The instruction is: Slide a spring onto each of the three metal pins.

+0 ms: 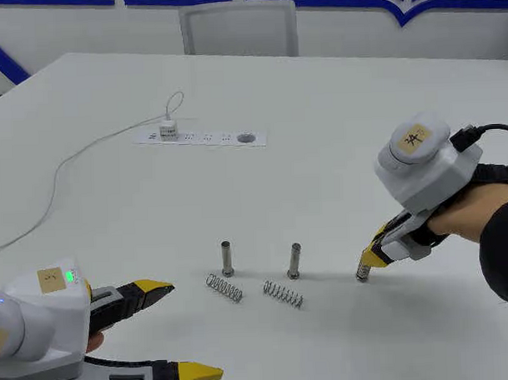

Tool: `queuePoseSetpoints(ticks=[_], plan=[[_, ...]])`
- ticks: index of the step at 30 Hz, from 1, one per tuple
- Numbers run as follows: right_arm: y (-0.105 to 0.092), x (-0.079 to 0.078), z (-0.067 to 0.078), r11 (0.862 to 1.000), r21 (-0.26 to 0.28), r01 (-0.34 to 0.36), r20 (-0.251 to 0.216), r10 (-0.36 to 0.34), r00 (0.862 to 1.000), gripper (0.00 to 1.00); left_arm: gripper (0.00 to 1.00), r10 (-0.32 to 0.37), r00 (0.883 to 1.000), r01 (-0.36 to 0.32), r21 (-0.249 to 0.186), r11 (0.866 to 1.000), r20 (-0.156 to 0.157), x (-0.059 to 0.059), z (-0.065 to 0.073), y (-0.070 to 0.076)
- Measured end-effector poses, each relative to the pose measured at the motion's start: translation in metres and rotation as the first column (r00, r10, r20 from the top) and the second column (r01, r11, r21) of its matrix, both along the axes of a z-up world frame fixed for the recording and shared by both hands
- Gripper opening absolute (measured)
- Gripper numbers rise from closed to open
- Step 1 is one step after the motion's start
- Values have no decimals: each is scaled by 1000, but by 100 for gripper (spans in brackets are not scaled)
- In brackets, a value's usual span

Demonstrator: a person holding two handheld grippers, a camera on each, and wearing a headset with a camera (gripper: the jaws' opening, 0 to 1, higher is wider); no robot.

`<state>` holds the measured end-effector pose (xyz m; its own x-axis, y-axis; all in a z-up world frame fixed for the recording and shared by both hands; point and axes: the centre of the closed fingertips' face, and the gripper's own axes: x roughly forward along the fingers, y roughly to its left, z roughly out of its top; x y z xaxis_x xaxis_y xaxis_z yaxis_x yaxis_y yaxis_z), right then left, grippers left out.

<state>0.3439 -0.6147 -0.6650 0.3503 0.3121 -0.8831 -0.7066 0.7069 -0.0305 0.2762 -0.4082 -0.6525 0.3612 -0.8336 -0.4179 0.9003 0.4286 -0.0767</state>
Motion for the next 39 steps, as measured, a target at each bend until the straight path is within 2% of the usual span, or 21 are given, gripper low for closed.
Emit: queuePoseSetpoints(ticks=[6, 8, 19, 27, 30, 34, 39], plan=[[1, 0, 1, 1000, 1, -13, 8, 13, 1000, 12, 76, 5, 1000, -5, -2, 1000, 3, 1, 1, 1], [2, 0, 2, 1000, 8, -13, 15, 13, 1000, 16, 76, 4, 1000, -4, -3, 1000, 4, 1, 1, 0], [4, -4, 22, 998, 58, 1, 70, -6, 998, 20, 76, -4, 1000, 4, -8, 1000, 7, 0, 2, -1], [9, -15, 37, 993, 112, 22, 111, -34, 993, 20, 76, -6, 1000, 6, -9, 1000, 7, -1, 3, -2], [17, -21, 41, 992, 122, 8, 124, -23, 992, 19, 76, -12, 1000, 12, -6, 1000, 7, -2, 2, -3], [33, -28, 38, 991, 133, -23, 116, 7, 993, 19, 76, -11, 1000, 11, -10, 1000, 7, -2, 2, -3], [56, -31, 25, 988, 142, -66, 95, 52, 994, 18, 76, -8, 1000, 8, -14, 1000, 9, -1, 3, -2]])
